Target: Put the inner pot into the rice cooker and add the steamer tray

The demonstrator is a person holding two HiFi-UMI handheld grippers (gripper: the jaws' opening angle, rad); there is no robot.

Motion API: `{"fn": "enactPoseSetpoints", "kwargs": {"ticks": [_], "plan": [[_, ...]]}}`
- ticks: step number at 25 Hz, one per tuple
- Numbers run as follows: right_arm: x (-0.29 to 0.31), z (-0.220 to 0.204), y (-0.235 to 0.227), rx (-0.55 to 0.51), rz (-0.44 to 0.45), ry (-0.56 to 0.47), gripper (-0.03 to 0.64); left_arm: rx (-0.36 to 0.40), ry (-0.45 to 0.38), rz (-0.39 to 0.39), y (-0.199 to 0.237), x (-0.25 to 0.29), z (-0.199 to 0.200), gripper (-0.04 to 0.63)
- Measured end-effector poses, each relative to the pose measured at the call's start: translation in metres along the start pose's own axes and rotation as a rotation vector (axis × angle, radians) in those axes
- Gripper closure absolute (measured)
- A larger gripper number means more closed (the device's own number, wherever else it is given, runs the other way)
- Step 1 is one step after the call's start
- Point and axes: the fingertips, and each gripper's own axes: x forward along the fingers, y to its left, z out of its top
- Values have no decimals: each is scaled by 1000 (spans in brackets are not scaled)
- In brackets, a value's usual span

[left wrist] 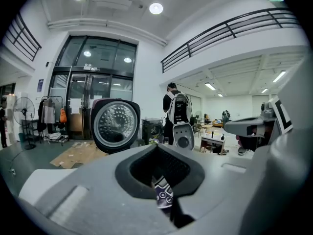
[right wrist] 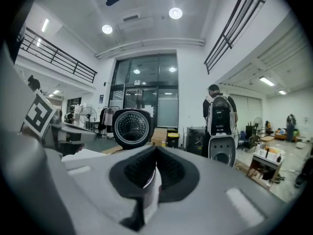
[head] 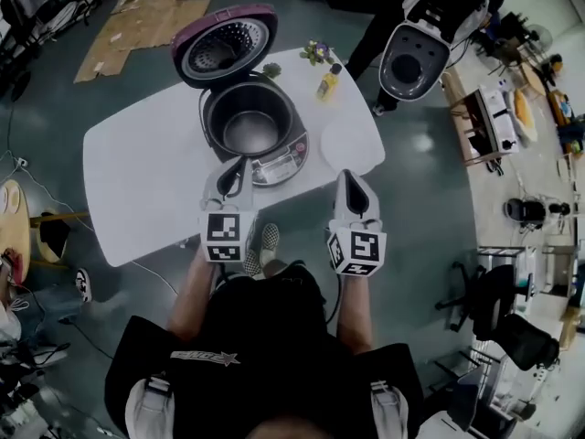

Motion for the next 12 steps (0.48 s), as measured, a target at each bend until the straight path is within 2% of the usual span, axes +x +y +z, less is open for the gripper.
{"fn": "enactPoseSetpoints", "kwargs": {"ticks": [5,12], "plan": [[-35,-13,-20,6,-76,25,611,5,10,-86,-39,-2,-8,584],[-69,-20,-65,28,-168,17,611,29,-6,-179,-95,11,1,584]]}}
